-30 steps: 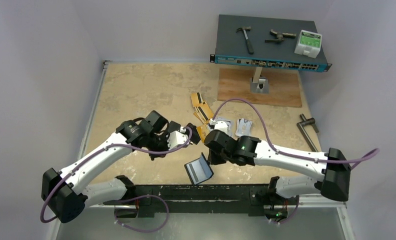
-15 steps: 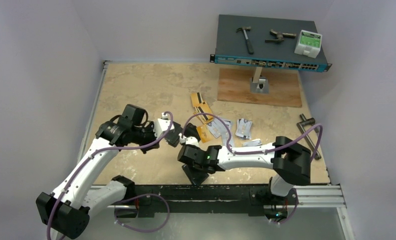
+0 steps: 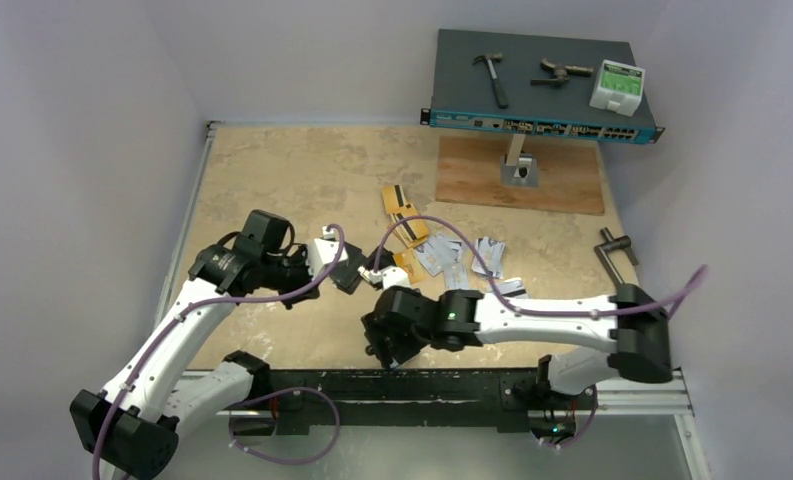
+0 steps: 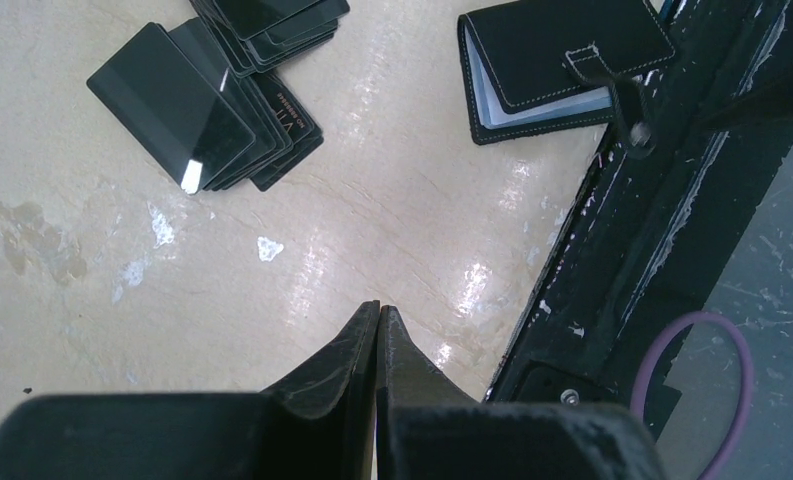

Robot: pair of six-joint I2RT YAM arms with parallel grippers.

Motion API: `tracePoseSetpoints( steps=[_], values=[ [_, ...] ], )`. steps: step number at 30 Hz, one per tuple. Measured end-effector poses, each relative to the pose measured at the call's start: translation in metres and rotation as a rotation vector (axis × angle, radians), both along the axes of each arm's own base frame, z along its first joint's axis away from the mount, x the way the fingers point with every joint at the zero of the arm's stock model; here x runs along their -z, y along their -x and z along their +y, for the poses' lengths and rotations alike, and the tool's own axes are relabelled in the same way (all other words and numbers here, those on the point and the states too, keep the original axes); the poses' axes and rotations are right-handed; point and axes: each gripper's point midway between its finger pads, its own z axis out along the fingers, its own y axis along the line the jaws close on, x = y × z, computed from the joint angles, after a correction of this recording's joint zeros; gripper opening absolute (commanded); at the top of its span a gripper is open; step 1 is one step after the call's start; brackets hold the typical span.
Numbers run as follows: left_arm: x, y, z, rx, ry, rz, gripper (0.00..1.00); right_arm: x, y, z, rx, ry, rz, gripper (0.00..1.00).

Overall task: Put the credit cards into the card holder
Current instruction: Close the card holder at the corner of the board.

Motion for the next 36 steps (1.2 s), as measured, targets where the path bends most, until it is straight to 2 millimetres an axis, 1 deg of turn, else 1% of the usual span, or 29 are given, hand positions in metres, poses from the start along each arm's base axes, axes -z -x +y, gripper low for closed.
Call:
tracePoseSetpoints(
  steps=[4, 5, 7, 8, 10, 14, 17, 19, 21, 23, 25, 27, 30, 32, 35, 36],
  values=[
    [0.000, 0.001, 0.000, 0.001, 0.001, 0.004, 0.00, -0.062, -0.003, -0.002, 0.009, -0.202, -0.036, 0.79],
    [0.001, 0.001, 0.000, 0.002, 0.001, 0.008, 0.00, -0.074, -0.005, -0.005, 0.018, -0.248, -0.043, 0.79],
    [0.002, 0.002, -0.001, 0.003, 0.002, 0.018, 0.00, -0.083, -0.015, -0.014, 0.051, -0.297, -0.060, 0.79],
    [0.002, 0.003, 0.000, 0.004, 0.001, 0.024, 0.00, -0.081, -0.020, -0.021, 0.068, -0.297, -0.066, 0.79],
    [0.003, 0.004, -0.001, 0.006, 0.002, 0.029, 0.00, -0.067, -0.027, -0.032, 0.091, -0.264, -0.071, 0.78],
    [0.003, 0.006, 0.000, 0.008, 0.003, 0.036, 0.00, -0.014, -0.025, -0.044, 0.087, -0.149, -0.015, 0.76],
    [0.002, 0.007, -0.001, 0.009, 0.005, 0.038, 0.00, 0.019, -0.027, -0.055, 0.107, -0.115, 0.046, 0.75],
    [0.002, 0.007, -0.001, 0.010, 0.007, 0.035, 0.00, 0.036, -0.031, -0.064, 0.136, -0.123, 0.096, 0.74],
    [0.000, 0.008, -0.001, 0.013, 0.013, 0.028, 0.00, 0.042, -0.039, -0.068, 0.170, -0.152, 0.118, 0.73],
    [-0.003, 0.009, -0.003, 0.023, 0.029, 0.020, 0.00, 0.046, -0.042, -0.066, 0.175, -0.201, 0.145, 0.71],
    [-0.007, 0.012, -0.006, 0.049, 0.048, 0.004, 0.00, 0.051, -0.041, -0.062, 0.170, -0.254, 0.178, 0.69],
    [-0.011, 0.017, -0.010, 0.092, 0.054, -0.027, 0.00, 0.048, -0.043, -0.048, 0.148, -0.349, 0.198, 0.68],
    [-0.017, 0.036, -0.020, 0.223, 0.054, -0.101, 0.00, 0.047, -0.039, -0.033, 0.122, -0.451, 0.227, 0.65],
    [-0.015, 0.054, -0.029, 0.344, 0.053, -0.141, 0.00, 0.047, -0.037, -0.027, 0.112, -0.506, 0.242, 0.62],
    [-0.001, 0.074, -0.035, 0.501, 0.022, -0.189, 0.00, 0.048, -0.033, -0.020, 0.102, -0.573, 0.265, 0.59],
    [0.007, 0.078, -0.039, 0.559, 0.005, -0.203, 0.00, 0.048, -0.033, -0.017, 0.101, -0.593, 0.270, 0.59]
  ],
)
